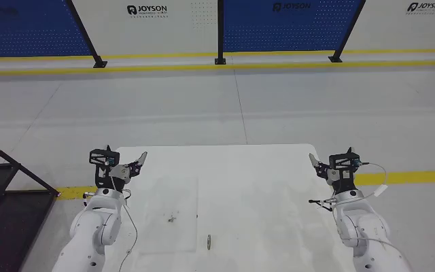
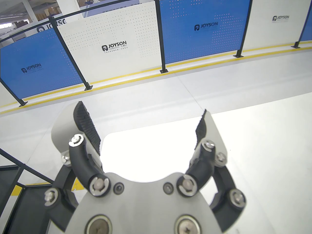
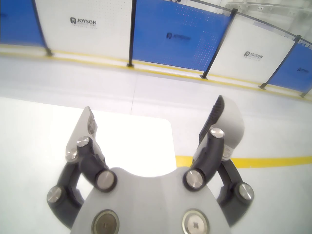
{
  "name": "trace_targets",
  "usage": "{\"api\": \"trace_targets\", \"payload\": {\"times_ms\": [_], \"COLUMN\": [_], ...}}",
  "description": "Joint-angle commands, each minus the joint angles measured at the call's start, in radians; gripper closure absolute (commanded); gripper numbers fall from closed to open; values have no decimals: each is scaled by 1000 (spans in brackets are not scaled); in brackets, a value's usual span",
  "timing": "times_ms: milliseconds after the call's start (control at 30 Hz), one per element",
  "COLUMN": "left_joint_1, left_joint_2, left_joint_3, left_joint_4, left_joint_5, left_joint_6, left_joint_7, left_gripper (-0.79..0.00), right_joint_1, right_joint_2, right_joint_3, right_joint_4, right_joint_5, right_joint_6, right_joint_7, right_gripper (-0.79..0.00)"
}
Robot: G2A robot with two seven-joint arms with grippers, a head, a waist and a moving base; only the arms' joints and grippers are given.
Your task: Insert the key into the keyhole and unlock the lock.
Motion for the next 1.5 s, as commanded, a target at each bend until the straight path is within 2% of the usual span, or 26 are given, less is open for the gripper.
{"api": "trace_targets", "payload": {"times_ms": [0,267,400,500,667,800,900,967,1133,1467], "left_joint_1": [0,0,38,118,308,428,476,481,449,265], "left_joint_2": [0,0,3,7,21,29,27,23,18,1], "left_joint_3": [0,0,-9,-33,-107,-147,-132,-103,-26,162], "left_joint_4": [0,0,-30,-75,-180,-239,-264,-289,-306,-203], "left_joint_5": [0,0,-14,-9,37,50,42,-11,11,36], "left_joint_6": [0,0,-80,-137,-301,-421,-417,-387,-307,-158], "left_joint_7": [0,0,-16,-18,-71,-166,-258,-331,-456,-712], "left_gripper": [-785,-784,-785,-785,-785,-785,-785,-785,-785,-776], "right_joint_1": [0,0,0,0,0,0,0,0,0,0], "right_joint_2": [0,0,0,0,0,0,0,0,0,0], "right_joint_3": [0,0,0,0,0,0,0,0,0,0], "right_joint_4": [0,0,0,0,0,0,0,0,0,0], "right_joint_5": [0,0,0,0,0,0,0,0,0,0], "right_joint_6": [0,0,0,0,0,0,0,0,0,0], "right_joint_7": [0,0,0,0,0,0,0,0,0,0], "right_gripper": [-784,-784,-785,-785,-785,-785,-785,-785,-785,-785]}}
